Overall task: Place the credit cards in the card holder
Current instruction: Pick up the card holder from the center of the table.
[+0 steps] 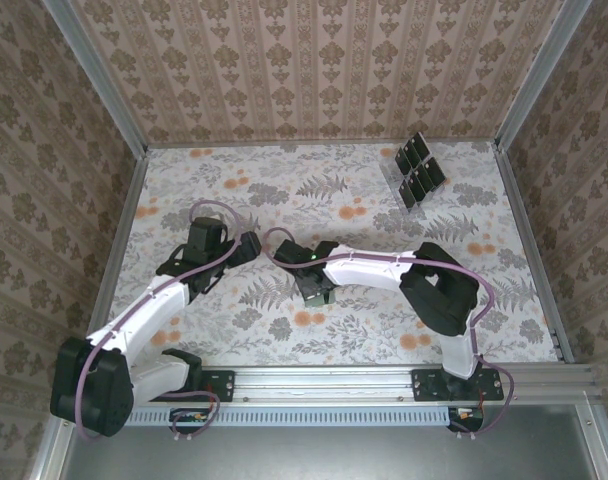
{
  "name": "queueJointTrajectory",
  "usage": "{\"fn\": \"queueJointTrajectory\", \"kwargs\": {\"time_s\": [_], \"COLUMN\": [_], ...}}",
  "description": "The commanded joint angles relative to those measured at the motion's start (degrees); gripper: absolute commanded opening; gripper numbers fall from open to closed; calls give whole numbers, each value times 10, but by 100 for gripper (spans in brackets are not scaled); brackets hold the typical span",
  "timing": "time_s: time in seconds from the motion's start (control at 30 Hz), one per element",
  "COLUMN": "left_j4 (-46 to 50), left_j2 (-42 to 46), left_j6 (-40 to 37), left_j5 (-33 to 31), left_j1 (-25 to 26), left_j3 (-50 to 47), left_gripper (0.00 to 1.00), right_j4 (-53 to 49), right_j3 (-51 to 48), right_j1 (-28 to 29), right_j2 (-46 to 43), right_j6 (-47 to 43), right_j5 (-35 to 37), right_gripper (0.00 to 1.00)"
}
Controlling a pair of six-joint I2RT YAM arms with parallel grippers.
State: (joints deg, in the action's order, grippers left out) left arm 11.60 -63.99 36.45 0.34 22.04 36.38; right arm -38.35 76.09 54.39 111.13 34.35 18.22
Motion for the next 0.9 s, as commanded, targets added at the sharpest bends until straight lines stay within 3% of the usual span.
{"fn": "queueJointTrajectory", "kwargs": {"time_s": [0.0,0.27,0.5,0.87], "left_j4": [-16,-76,-186,-323], "left_j2": [-10,-45,-86,-98], "left_j6": [0,26,104,196], "left_j5": [28,61,109,114], "left_j1": [4,45,71,104], "left_j3": [1,0,-24,-62], "left_gripper": [100,100,100,100], "right_j4": [-3,60,73,132], "right_j3": [-20,-72,-85,-97], "right_j1": [-5,-23,-29,-51], "right_j2": [-42,-125,-158,-204], "right_j6": [-3,13,31,66], "right_j5": [13,-29,-48,-103], "right_gripper": [0,0,0,0]}}
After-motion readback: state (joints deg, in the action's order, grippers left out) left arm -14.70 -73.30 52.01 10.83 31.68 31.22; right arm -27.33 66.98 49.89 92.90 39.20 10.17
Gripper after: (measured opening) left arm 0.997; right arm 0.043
